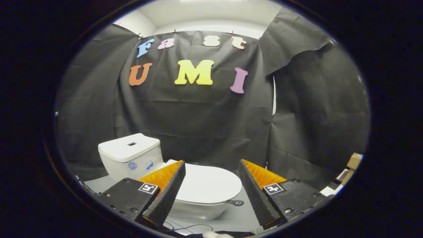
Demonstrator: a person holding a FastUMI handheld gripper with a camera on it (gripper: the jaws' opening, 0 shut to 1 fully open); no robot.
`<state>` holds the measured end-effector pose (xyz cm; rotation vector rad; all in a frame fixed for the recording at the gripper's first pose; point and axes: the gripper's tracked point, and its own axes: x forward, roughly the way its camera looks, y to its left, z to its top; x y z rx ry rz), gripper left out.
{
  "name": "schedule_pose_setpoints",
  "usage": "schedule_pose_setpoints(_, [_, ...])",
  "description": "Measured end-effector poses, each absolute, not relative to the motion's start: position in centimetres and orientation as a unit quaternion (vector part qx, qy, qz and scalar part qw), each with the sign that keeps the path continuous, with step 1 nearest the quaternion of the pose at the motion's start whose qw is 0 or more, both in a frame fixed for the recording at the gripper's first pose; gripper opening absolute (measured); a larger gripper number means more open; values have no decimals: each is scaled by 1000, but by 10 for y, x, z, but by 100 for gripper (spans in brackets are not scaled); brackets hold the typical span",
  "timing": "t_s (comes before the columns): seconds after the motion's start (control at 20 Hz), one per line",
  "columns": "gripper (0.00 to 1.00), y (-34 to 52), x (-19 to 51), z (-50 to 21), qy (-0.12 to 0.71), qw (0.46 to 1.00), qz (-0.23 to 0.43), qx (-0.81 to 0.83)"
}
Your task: Open the toilet lid.
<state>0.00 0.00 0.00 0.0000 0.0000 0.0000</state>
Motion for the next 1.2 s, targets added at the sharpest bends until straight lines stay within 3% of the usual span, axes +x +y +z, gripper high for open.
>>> schedule_pose_setpoints(1.2, [100,4,28,9,-3,1000,10,11])
